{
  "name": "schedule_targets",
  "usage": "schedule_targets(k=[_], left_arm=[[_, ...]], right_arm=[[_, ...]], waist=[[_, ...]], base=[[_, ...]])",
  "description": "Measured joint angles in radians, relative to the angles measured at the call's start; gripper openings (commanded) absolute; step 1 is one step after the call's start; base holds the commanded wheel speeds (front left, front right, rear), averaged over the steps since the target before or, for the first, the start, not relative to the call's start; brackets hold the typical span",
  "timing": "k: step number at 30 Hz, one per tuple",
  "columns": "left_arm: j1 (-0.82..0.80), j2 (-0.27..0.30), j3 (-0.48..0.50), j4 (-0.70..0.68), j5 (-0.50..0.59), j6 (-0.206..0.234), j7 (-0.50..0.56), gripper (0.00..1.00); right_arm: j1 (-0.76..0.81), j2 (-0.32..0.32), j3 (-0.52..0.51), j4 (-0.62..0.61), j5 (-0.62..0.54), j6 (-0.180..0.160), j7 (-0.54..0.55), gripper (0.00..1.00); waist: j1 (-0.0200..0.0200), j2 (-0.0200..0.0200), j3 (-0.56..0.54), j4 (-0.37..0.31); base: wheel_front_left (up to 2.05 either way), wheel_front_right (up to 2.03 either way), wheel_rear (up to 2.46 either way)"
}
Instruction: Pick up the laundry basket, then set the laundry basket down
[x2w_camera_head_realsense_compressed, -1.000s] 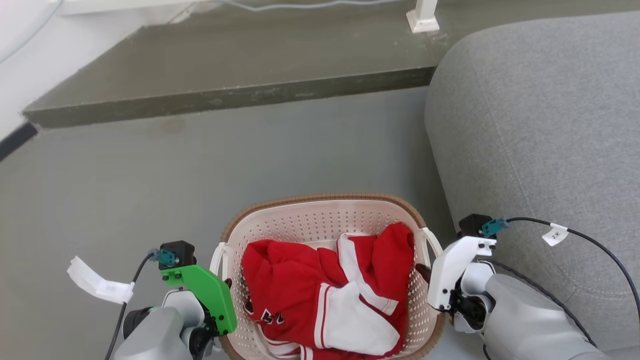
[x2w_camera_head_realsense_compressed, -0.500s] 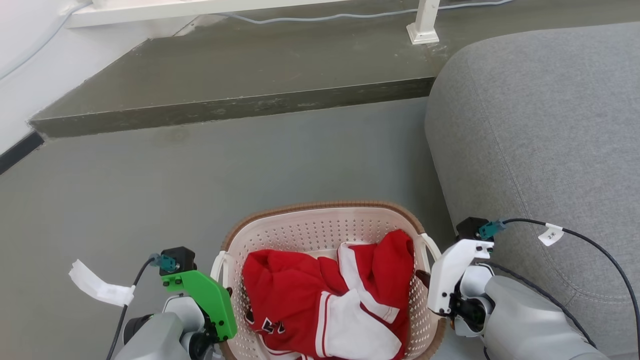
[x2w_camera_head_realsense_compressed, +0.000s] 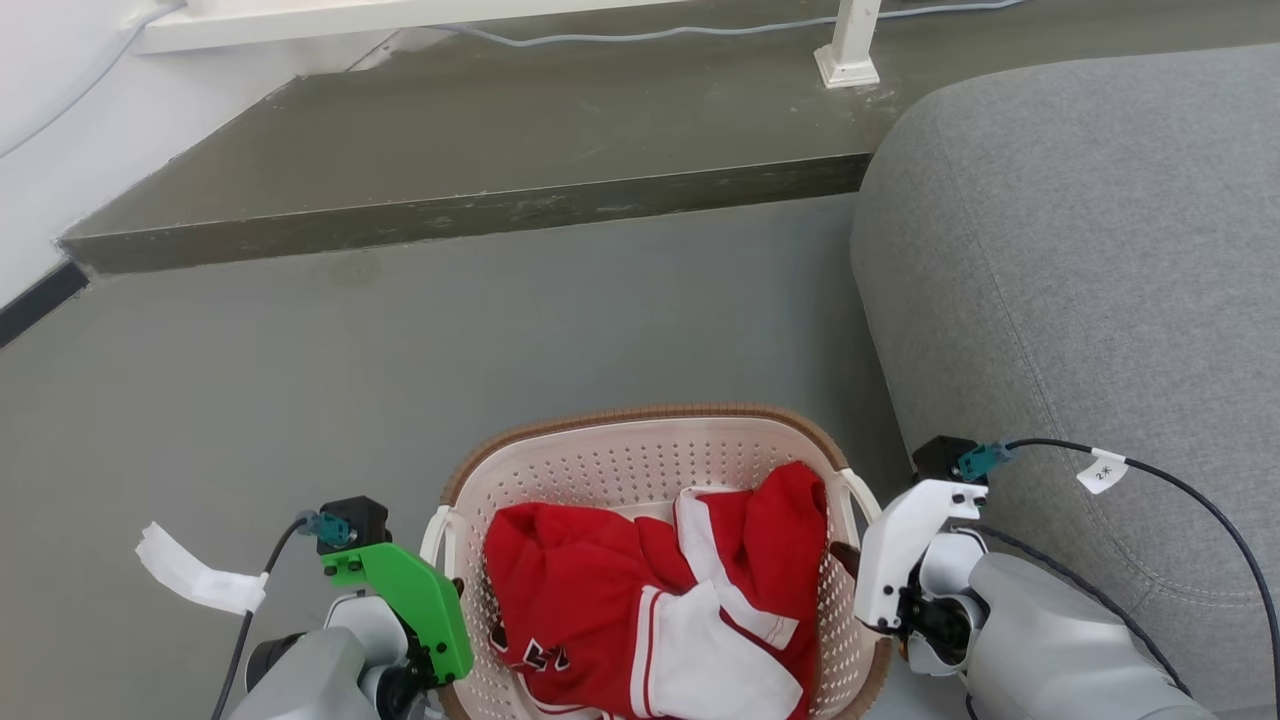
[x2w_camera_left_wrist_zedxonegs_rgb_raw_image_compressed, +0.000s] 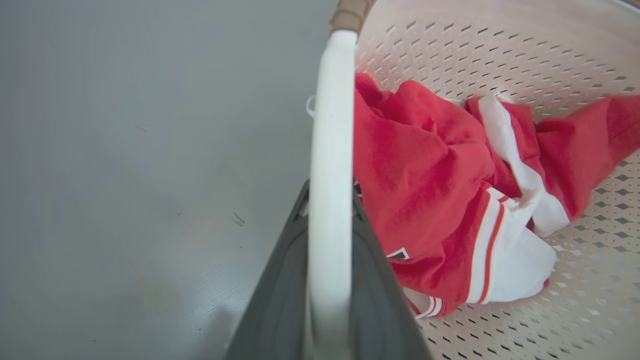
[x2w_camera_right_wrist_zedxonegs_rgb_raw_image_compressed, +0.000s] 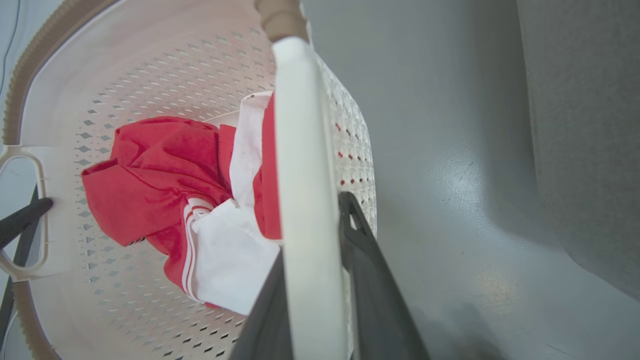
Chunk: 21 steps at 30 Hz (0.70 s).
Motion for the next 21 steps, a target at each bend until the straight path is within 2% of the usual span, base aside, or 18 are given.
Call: schedule_targets(k=[21], left_arm=[[-0.016,0.000,0.000,-0.003,-0.010,0.000,-0.020,0.00]], right_arm=[[-0.031,-0.001,0.012,0.002,0.014,0.000,-0.008,0.00]], waist=[[0.0000,0.0000,0.047,-0.002]], base=[[0.00,0.00,0.00]])
